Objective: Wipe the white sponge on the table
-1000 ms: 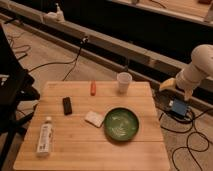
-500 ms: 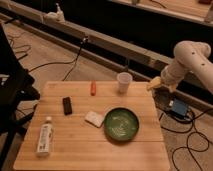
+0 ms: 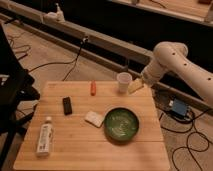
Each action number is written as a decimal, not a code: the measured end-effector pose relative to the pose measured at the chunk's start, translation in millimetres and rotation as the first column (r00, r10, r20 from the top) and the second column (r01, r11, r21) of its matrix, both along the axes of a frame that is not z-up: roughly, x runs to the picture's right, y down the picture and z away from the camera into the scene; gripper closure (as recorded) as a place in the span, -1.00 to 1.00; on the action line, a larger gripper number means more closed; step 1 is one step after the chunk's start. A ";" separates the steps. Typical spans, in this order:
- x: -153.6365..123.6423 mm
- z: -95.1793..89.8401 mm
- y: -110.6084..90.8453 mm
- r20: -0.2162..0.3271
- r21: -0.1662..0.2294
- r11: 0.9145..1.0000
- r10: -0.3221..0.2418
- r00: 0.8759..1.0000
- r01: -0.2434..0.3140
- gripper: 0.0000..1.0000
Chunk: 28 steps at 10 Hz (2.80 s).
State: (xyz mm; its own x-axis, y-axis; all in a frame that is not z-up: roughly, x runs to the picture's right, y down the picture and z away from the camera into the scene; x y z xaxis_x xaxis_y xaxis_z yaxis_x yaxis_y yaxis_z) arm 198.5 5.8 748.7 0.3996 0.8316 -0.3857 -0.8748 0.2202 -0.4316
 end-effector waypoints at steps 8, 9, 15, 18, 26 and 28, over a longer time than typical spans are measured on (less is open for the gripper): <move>-102.3 14.9 -3.8 0.086 0.163 0.963 -0.233 0.969 0.217 -0.60; -127.7 14.3 9.0 0.118 0.161 0.959 -0.253 0.960 0.233 -0.60; -224.5 -6.0 73.1 0.326 0.082 0.964 -0.265 0.908 0.252 -0.60; -226.0 -3.7 76.7 0.330 0.077 0.963 -0.270 0.905 0.259 -0.60; -277.9 62.4 153.2 0.384 -0.002 0.870 -0.455 0.804 0.493 -0.60; -276.1 82.9 149.7 0.339 -0.005 0.861 -0.477 0.811 0.509 -0.60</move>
